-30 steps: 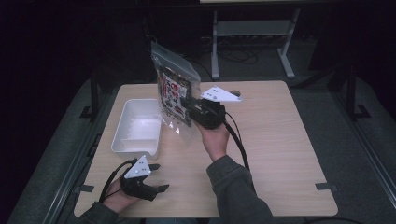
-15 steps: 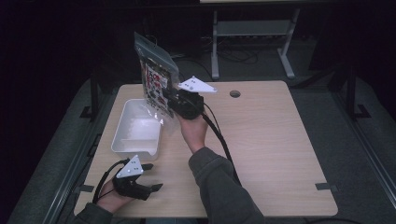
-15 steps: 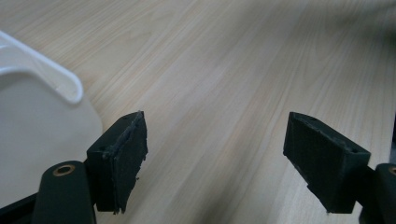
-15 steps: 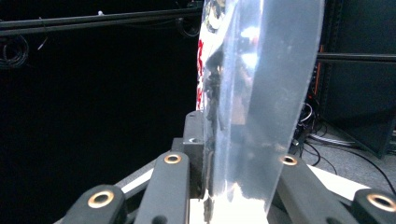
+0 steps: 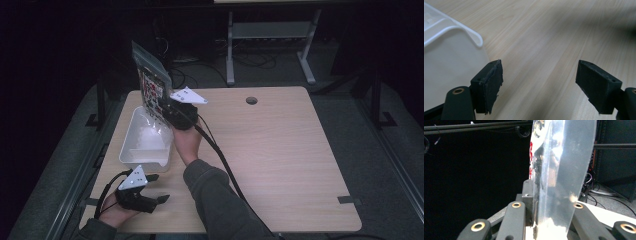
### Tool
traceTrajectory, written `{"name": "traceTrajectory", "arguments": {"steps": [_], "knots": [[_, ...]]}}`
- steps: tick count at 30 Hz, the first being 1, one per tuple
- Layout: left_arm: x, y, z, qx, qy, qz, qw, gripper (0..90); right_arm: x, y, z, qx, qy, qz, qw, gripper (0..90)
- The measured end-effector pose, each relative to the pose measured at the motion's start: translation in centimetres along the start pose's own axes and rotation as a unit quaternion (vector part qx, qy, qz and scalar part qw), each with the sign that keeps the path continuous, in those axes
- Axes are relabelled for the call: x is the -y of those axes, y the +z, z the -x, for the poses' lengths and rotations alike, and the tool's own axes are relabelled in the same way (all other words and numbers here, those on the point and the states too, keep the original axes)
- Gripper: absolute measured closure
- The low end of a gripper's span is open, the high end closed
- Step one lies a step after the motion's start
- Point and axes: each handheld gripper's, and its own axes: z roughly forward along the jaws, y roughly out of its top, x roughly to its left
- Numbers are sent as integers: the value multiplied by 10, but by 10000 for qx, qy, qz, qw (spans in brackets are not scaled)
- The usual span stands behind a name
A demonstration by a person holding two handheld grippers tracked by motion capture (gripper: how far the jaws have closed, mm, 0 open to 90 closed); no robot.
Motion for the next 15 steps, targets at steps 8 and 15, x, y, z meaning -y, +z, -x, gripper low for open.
{"name": "traceTrajectory", "arguments": {"steps": [8, 15], "knots": [[0, 2, 2, 37, 38, -55, 10000, 212, 16, 22, -6, 136, -317, -181, 9992, 755], [0, 2, 2, 37, 50, -13, 10000, 212, 33, 36, -9, 254, -355, -247, 9987, 755]]}}
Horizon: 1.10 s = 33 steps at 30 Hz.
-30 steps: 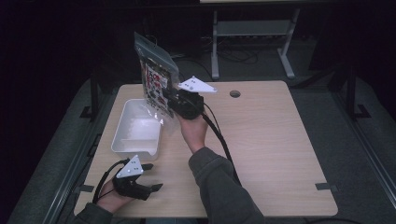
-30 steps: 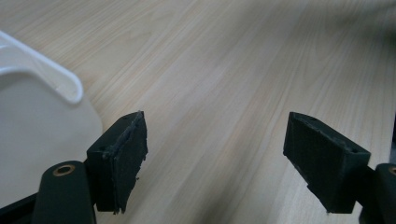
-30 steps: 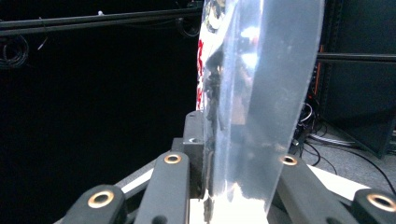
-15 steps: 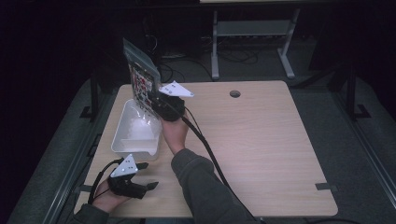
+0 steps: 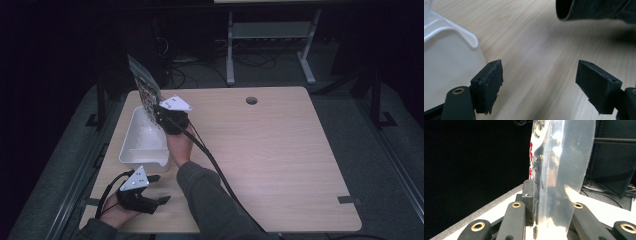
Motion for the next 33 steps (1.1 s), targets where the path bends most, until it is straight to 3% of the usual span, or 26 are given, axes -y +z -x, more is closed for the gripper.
{"name": "traceTrajectory", "arguments": {"steps": [11, 20, 26, 30, 33], "knots": [[0, 0, 0, -12, 10, 16, 10000, 213, 24, 12, -5, -86, 276, -133, 9995, 752], [0, 0, 0, -31, 15, 46, 10000, 213, 21, 10, 3, -407, 340, -318, 9981, 644], [-1, 0, 1, -30, 14, 39, 10000, 213, 22, 11, 4, -463, 73, -556, 9974, 675], [0, 0, 0, -29, 6, 35, 10000, 213, 26, 11, -1, -259, -288, -710, 9967, 714], [-1, 1, 0, -28, 7, 35, 10000, 213, 27, 9, -4, -194, -430, -790, 9958, 728]]}}
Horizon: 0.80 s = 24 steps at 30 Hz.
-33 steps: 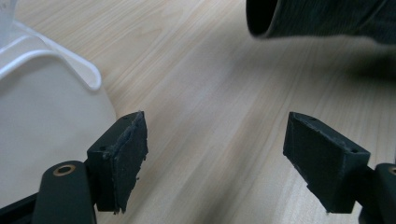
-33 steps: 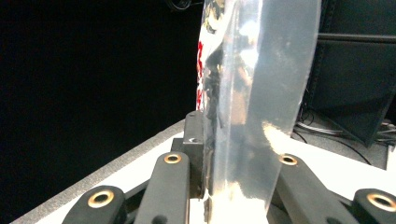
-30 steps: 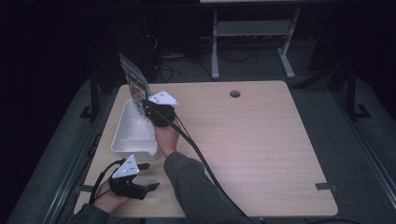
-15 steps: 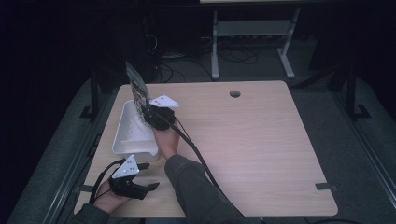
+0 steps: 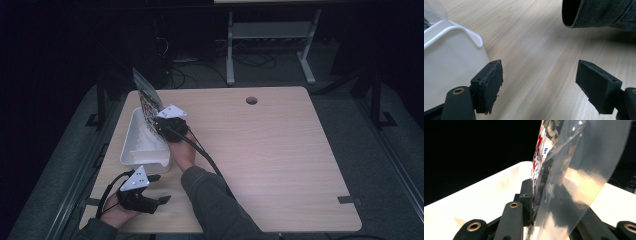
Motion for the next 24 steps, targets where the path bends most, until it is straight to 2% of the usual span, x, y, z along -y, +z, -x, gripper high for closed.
{"name": "traceTrajectory", "arguments": {"steps": [5, 8, 11, 17, 24], "knots": [[0, 0, 0, -11, -8, 7, 10000, 212, 2, -1, -4, 108, -167, -121, 9997, 731], [0, 0, 0, -13, -10, 2, 10000, 213, 8, 1, -6, 163, -134, -198, 9996, 733], [0, -1, -1, -22, -2, 8, 10000, 213, 15, 0, -5, 256, 32, -83, 9996, 736], [1, -1, -2, -40, -26, 7, 10000, 213, 18, 1, -3, 473, 291, -105, 9984, 730], [1, -2, -3, -72, -41, 9, 10000, 213, 21, 3, -3, 812, 371, -91, 9960, 720]]}}
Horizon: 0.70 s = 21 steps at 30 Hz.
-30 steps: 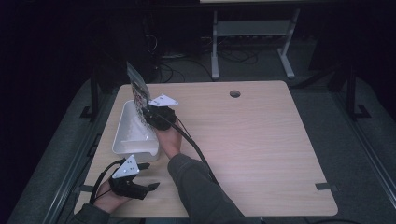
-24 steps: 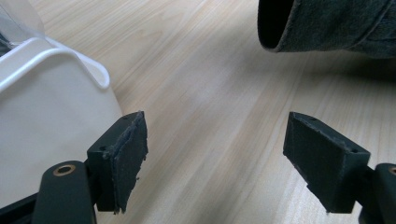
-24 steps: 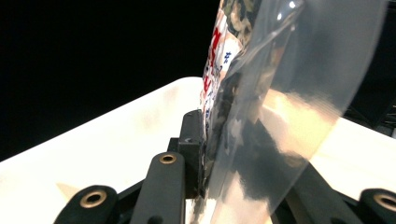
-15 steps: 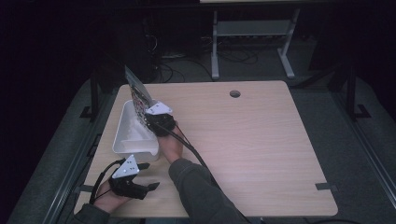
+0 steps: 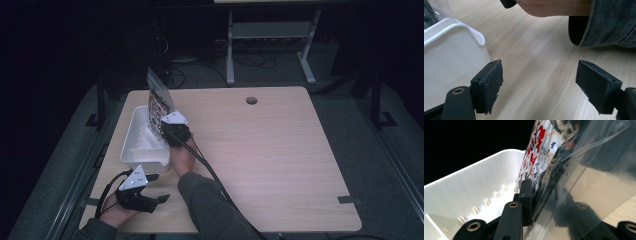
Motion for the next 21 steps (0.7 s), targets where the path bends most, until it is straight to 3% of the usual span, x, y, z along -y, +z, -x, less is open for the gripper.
{"name": "traceTrajectory", "arguments": {"steps": [3, 5, 8, 11, 16, 21], "knots": [[0, 0, 0, -1, -5, 8, 10000, 213, 1, -2, -3, 251, 78, 24, 9997, 721], [0, 0, 0, 3, -10, 11, 10000, 213, 2, -3, -4, 276, 173, 28, 9995, 724], [0, 0, 0, 9, -16, 0, 10000, 213, -1, -5, -6, 104, 141, 0, 9998, 733], [0, 1, 0, 7, -22, 2, 10000, 213, -2, -6, -9, 45, -49, 1, 10000, 732], [0, 1, 0, 16, -11, 8, 10000, 213, -3, -4, -2, -150, 51, -12, 9999, 730], [0, 1, 0, 15, -7, 14, 10000, 213, -5, -1, 3, -425, -53, -75, 9991, 732]]}}
